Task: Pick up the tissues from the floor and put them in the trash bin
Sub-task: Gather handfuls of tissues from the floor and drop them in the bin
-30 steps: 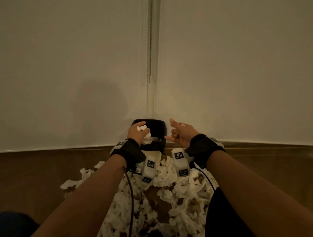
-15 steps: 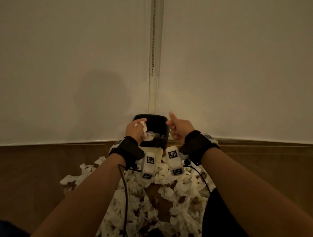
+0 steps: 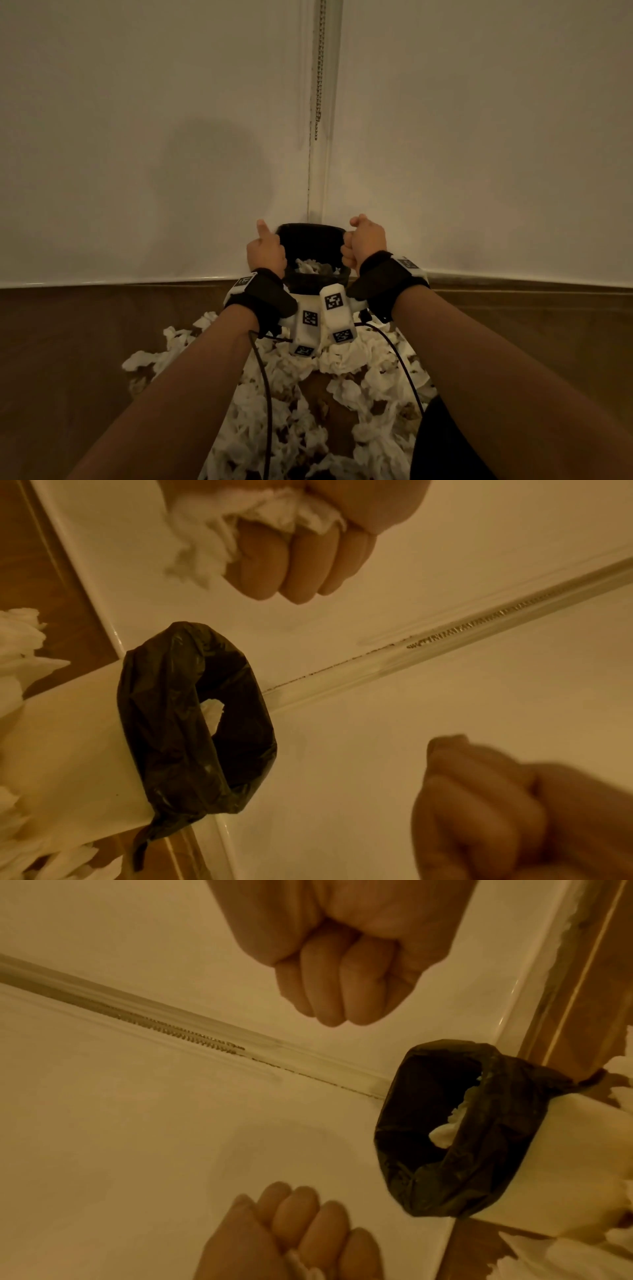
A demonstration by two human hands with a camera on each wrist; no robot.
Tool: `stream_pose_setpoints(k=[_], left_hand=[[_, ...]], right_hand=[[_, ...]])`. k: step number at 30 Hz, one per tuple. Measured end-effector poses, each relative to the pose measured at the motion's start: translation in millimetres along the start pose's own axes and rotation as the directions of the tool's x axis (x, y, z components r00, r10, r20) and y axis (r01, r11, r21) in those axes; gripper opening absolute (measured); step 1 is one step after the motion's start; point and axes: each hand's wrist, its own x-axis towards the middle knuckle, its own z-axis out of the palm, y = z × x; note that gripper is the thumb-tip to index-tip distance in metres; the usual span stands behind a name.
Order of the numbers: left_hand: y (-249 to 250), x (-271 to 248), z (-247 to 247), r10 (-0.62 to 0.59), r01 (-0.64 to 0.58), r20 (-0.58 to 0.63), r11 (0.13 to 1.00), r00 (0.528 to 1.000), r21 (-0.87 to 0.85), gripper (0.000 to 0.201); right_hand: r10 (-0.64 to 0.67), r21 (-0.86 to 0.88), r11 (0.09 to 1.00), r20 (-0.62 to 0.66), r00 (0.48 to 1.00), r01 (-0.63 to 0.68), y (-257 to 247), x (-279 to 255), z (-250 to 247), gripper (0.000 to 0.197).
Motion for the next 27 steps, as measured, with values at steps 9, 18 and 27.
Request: stream_pose_setpoints(k=[9,18,27], left_hand=[[-22,48,-14,-0.081,0.071,0.205,0.996,0.975,0.056,0.036],[-42,71,4,0.043,-0.080,0.158,0.968,0.987,0.238,0.023],[-60,92,13,-0.117,0.051,0.282,0.972,0.952,0.229,0.064]], right_hand=[[0.227,-0.268,0.941,0.052,0.972,-0.206,39,53,-23,0.036],[0.036,-0.569,0.822,0.043,0.998,-0.005,60,86,-25,0.030],[0.153,-0.240,0.962,0.092,0.984,-0.127,64,89,-23,0.057]])
